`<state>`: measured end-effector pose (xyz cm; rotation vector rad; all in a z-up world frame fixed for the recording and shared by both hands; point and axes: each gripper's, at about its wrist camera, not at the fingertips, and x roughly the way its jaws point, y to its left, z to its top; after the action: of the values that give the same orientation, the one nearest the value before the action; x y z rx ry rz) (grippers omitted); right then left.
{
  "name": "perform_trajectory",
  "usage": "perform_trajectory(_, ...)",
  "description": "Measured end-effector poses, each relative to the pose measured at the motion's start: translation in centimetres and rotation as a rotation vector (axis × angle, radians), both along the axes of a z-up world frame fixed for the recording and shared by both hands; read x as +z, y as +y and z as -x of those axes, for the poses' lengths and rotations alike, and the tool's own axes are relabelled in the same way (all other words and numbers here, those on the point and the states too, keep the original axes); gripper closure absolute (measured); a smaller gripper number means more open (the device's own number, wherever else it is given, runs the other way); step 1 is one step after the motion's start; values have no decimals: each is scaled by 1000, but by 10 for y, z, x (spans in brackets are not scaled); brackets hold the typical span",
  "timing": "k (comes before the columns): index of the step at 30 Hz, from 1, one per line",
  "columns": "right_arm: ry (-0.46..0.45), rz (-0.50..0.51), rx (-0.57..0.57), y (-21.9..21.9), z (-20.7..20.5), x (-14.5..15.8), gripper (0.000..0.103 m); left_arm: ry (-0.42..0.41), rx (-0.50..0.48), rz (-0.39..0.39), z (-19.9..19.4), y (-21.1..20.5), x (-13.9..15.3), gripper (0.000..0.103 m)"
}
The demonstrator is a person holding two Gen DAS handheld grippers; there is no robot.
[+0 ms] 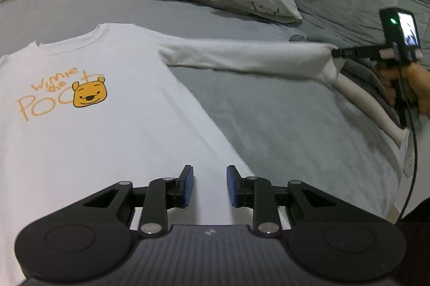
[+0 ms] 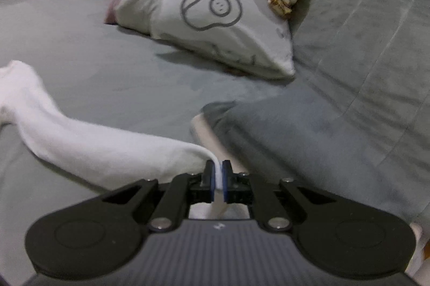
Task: Fold clothes
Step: 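Lay the stretched sleeve on the bed and open the right gripper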
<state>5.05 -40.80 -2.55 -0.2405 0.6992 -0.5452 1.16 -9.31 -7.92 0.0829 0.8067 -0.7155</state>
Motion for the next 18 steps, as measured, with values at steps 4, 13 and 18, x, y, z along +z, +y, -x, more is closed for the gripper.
perform_trajectory(4,62,49,-44,-2,-17,-11,101,-17,-23,4,3,6,-3,76)
perform_trajectory(13,228,153,-69,15,-40,-50,60,-36,97,0,-2,48,24,51)
perform_trajectory(18,132,70,-22,40,-34,-24,45,-56,262,-9,-15,97,39,49)
